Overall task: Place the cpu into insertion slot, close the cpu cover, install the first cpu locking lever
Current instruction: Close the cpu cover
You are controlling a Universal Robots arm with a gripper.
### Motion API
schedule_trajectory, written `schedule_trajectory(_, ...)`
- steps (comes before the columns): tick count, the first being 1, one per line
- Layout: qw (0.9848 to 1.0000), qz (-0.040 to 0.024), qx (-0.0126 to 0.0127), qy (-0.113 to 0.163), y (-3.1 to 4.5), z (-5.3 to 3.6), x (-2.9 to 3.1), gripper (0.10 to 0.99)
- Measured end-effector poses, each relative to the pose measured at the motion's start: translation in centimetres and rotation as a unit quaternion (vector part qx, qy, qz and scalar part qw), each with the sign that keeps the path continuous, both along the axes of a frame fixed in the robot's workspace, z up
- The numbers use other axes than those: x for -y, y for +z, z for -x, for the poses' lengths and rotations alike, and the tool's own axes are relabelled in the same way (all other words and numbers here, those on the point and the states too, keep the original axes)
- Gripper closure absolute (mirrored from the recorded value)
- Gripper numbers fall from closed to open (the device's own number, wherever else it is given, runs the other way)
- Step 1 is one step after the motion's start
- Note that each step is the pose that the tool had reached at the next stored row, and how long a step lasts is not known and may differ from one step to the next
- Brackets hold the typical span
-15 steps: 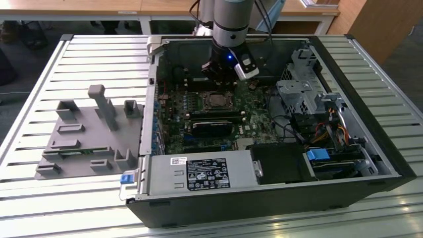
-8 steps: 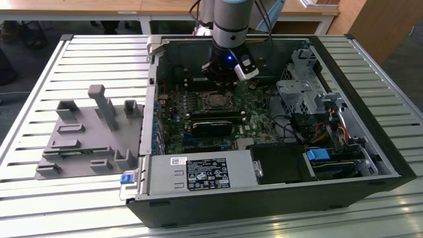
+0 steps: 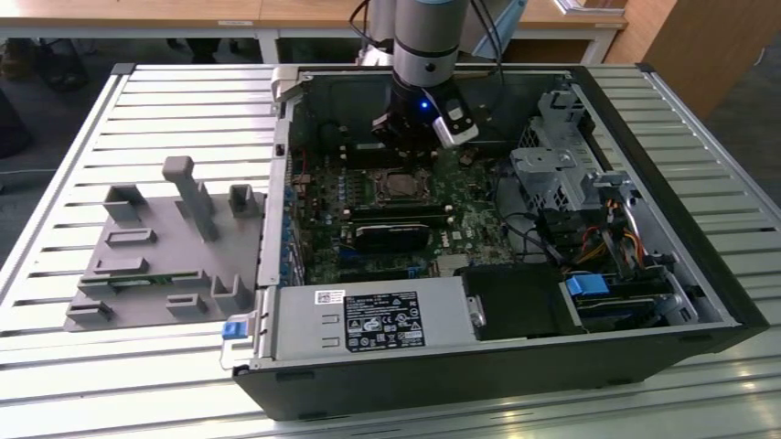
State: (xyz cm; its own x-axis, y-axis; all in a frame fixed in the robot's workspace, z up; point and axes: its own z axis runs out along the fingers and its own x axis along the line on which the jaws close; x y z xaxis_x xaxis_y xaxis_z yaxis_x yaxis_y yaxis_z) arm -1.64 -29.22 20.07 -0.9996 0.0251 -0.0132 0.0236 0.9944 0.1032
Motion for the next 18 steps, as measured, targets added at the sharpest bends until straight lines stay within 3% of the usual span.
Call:
schedule_trajectory(10, 0.9999, 0.0122, -0.0001, 0.000, -0.33, 0.00, 0.00, 0.980)
schedule_trajectory(18, 0.9999, 0.0134, -0.0001, 0.000, -0.52, -0.05, -0.07, 0.980)
